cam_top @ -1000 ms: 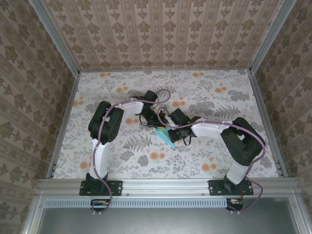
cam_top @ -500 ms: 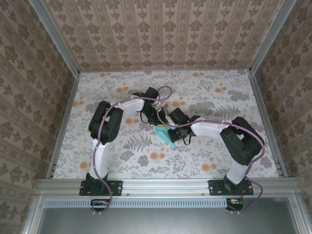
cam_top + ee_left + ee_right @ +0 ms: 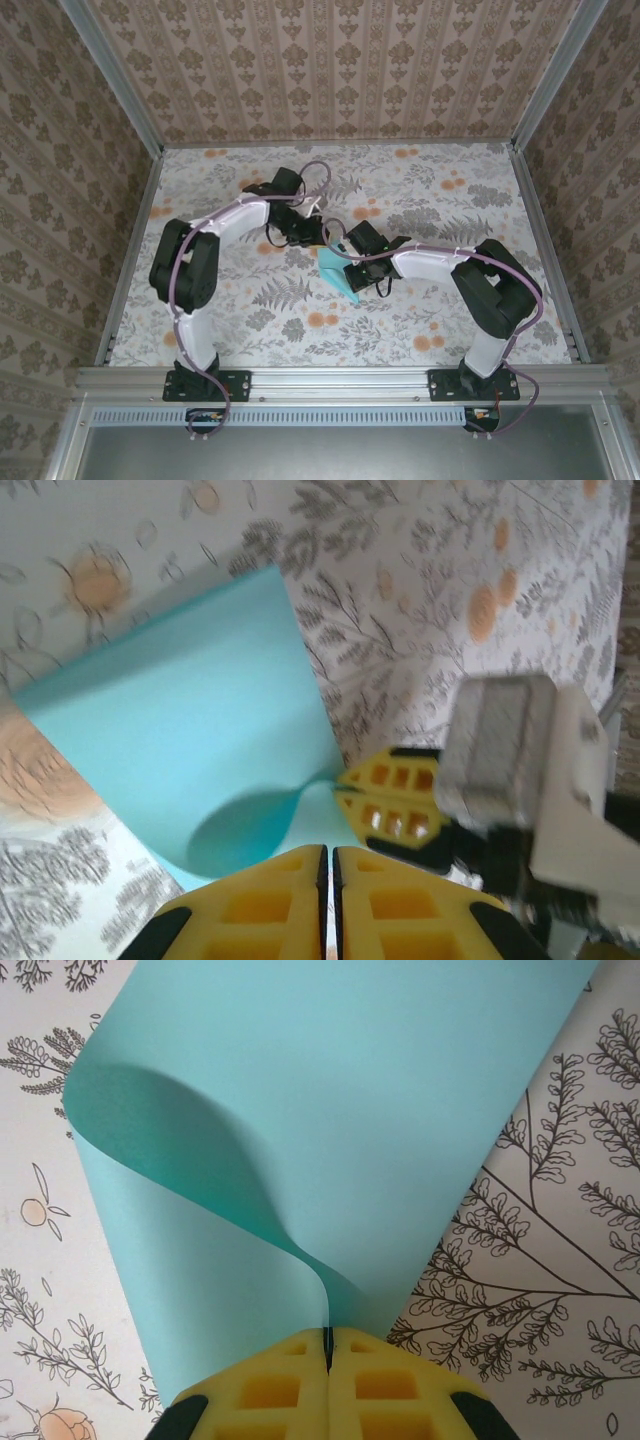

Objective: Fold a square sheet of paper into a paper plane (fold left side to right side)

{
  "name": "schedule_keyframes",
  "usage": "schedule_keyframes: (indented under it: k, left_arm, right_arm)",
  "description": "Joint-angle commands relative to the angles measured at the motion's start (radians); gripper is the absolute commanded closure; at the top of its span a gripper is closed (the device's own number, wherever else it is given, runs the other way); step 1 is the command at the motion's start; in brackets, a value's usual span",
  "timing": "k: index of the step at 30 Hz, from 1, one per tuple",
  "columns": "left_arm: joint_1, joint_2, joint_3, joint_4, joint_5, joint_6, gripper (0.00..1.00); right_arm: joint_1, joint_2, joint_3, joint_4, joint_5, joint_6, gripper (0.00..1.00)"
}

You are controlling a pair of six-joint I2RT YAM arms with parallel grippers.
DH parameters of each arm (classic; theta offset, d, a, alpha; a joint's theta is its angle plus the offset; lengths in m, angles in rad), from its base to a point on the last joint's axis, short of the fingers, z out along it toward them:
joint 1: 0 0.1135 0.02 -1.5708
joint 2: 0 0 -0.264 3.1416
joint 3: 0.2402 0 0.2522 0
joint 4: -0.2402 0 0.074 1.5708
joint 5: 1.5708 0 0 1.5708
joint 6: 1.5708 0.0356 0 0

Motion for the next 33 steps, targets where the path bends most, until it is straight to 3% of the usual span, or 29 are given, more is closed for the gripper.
schedule_keyframes:
  k: [1,11,33]
  left_arm:
    - [-0.010,-0.047,-0.086,0.076,0.062,-0.031,0.88]
    - [-0.067,-0.025,-0.160,0.152,0.076,-0.069,0.89]
    - [-0.098,0.071,-0.222,0.201,0.025,-0.069,0.90]
  right_arm:
    - [0.007,0.049,-0.002,-0.099,-0.020,-0.011,1.00]
    - [0.012,0.056,0.008,-0.109,-0.017,-0.013,1.00]
    - [0.015,0.069,0.012,-0.123,-0.017,-0.014,1.00]
